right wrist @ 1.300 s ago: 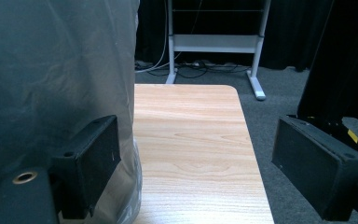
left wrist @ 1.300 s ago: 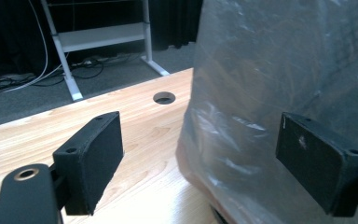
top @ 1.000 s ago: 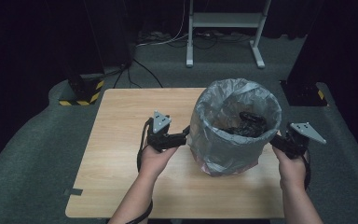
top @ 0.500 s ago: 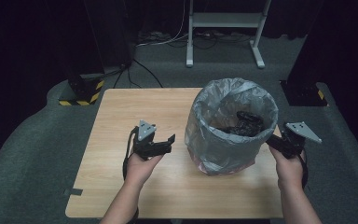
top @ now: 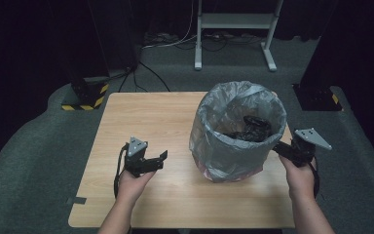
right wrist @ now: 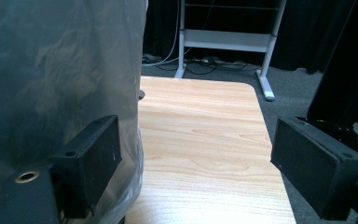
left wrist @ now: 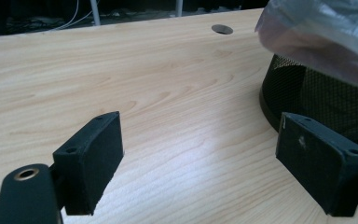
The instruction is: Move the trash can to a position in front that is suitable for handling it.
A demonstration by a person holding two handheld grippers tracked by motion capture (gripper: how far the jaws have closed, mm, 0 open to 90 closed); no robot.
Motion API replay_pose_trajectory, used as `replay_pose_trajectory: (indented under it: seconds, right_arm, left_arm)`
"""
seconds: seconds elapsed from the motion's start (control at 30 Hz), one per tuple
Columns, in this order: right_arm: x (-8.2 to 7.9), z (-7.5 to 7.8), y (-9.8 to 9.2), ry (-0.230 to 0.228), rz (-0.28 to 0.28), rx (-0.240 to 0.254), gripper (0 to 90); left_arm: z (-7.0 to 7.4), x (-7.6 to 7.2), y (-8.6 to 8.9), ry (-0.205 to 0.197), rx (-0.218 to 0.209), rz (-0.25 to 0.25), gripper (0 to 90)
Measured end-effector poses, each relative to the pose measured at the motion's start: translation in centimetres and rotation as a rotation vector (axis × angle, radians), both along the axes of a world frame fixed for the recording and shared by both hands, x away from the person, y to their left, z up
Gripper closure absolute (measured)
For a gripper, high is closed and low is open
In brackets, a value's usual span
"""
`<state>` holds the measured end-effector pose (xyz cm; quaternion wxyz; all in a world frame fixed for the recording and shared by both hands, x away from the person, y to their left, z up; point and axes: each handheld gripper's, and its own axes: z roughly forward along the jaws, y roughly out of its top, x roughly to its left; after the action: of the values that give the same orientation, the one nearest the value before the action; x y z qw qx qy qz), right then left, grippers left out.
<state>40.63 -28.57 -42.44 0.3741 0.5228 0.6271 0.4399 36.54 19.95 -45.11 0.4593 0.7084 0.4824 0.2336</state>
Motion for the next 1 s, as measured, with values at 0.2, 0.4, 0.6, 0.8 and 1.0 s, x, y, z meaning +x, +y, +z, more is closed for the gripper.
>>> replay_pose_trajectory:
  seconds: [0.2, 0.4, 0.6, 0.8, 1.0]
  right_arm:
    - [-1.2, -0.4, 0.3, -0.006, 0.022, -0.019, 15.5]
    - [-2.8, -1.1, 0.0, -0.003, 0.039, -0.039, 14.2]
    - [-5.1, 0.0, -0.4, -0.072, 0.052, 0.018, 14.2]
    - [-5.7, 1.7, 0.1, -0.149, 0.065, 0.037, 14.2]
    - [-6.5, 3.1, 0.0, -0.205, 0.088, 0.055, 14.2]
  left_arm:
    - [-1.2, -0.4, 0.6, 0.015, -0.016, -0.013, 15.0]
    - [-2.0, -0.2, 0.3, 0.025, 0.006, -0.046, 14.8]
    - [-1.4, -0.5, -0.1, -0.003, -0.047, -0.074, 14.8]
    - [0.7, -1.2, -1.0, -0.109, -0.058, -0.098, 14.9]
    - [2.4, -2.2, -2.2, -0.152, -0.099, -0.113, 14.8]
